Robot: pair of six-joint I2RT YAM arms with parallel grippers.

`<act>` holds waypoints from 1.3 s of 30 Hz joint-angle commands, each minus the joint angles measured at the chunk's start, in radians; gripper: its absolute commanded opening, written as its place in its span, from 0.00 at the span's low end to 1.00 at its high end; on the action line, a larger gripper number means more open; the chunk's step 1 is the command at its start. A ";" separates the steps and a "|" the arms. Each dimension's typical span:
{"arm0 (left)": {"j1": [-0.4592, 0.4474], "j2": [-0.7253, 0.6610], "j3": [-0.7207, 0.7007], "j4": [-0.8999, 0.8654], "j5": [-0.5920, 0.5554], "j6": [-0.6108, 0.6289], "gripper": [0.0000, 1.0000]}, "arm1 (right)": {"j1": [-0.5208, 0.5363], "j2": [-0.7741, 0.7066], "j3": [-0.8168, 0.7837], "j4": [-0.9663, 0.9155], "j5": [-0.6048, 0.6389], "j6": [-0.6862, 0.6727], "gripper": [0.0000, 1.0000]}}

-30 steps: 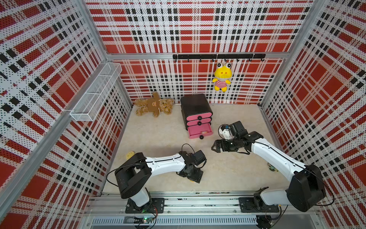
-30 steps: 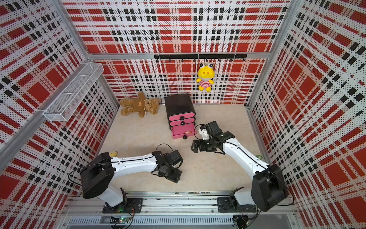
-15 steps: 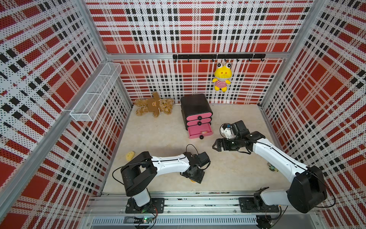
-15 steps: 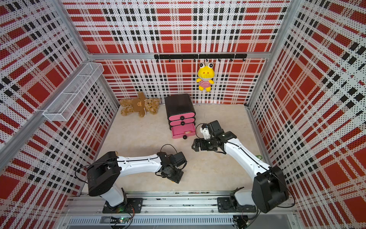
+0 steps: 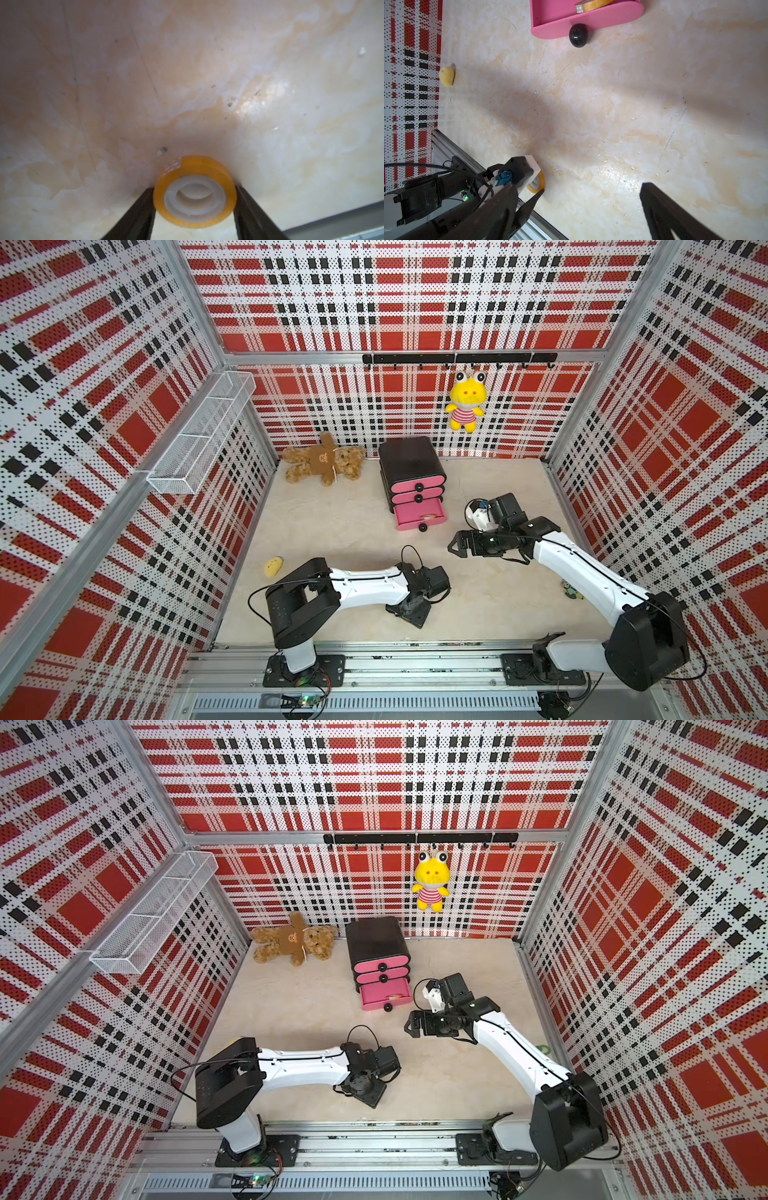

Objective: Place the transparent tape into the drawer according to color
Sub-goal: Pick up the tape at the center of the board.

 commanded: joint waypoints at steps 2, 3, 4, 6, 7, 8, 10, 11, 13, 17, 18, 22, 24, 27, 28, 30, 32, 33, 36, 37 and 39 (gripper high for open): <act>-0.011 0.027 0.012 -0.007 -0.021 -0.004 0.53 | -0.012 -0.029 -0.012 0.005 -0.008 -0.010 1.00; -0.011 0.026 0.011 -0.007 -0.020 -0.004 0.50 | -0.011 -0.030 -0.014 0.005 -0.008 -0.011 1.00; -0.011 0.027 0.010 -0.007 -0.020 -0.004 0.46 | -0.014 -0.032 -0.017 0.005 -0.008 -0.011 1.00; -0.010 0.028 0.013 -0.006 -0.018 -0.004 0.37 | -0.015 -0.032 -0.021 0.008 -0.009 -0.011 1.00; -0.009 0.028 0.014 -0.007 -0.018 -0.003 0.33 | -0.015 -0.032 -0.023 0.010 -0.011 -0.010 1.00; -0.009 0.030 0.015 -0.007 -0.017 -0.002 0.30 | -0.017 -0.032 -0.025 0.013 -0.013 -0.008 1.00; -0.009 0.032 0.014 -0.006 -0.018 0.002 0.22 | -0.017 -0.031 -0.026 0.014 -0.015 -0.008 1.00; -0.007 0.033 0.013 -0.007 -0.018 0.004 0.15 | -0.017 -0.032 -0.026 0.014 -0.015 -0.008 1.00; -0.004 0.031 0.012 -0.007 -0.017 0.005 0.03 | -0.017 -0.031 -0.025 0.014 -0.015 -0.007 1.00; 0.006 0.018 0.015 -0.009 -0.013 0.011 0.00 | -0.018 -0.032 -0.028 0.016 -0.015 -0.006 1.00; 0.009 0.016 0.017 -0.013 -0.015 0.012 0.00 | -0.018 -0.032 -0.029 0.018 -0.017 -0.006 1.00; 0.024 0.001 0.036 -0.040 -0.030 0.022 0.00 | -0.018 -0.031 -0.031 0.024 -0.021 -0.003 1.00; 0.037 -0.010 0.048 -0.055 -0.038 0.028 0.00 | -0.018 -0.031 -0.034 0.025 -0.024 -0.002 1.00; 0.063 -0.030 0.062 -0.073 -0.043 0.042 0.00 | -0.018 -0.029 -0.038 0.030 -0.025 -0.001 1.00; 0.071 -0.035 0.069 -0.080 -0.046 0.046 0.00 | -0.020 -0.028 -0.040 0.030 -0.025 -0.002 1.00; 0.089 -0.046 0.079 -0.092 -0.051 0.057 0.00 | -0.020 -0.028 -0.042 0.032 -0.025 -0.002 1.00; 0.104 -0.054 0.093 -0.104 -0.055 0.066 0.00 | -0.020 -0.028 -0.045 0.034 -0.023 -0.002 1.00; 0.112 -0.056 0.101 -0.110 -0.058 0.073 0.00 | -0.019 -0.027 -0.045 0.036 -0.023 -0.002 1.00; 0.136 -0.059 0.127 -0.131 -0.070 0.091 0.00 | -0.020 -0.027 -0.049 0.039 -0.023 0.000 1.00; 0.145 -0.061 0.136 -0.136 -0.073 0.097 0.00 | -0.021 -0.028 -0.049 0.039 -0.022 0.000 1.00; 0.164 -0.062 0.156 -0.146 -0.078 0.110 0.00 | -0.021 -0.028 -0.052 0.041 -0.021 0.000 1.00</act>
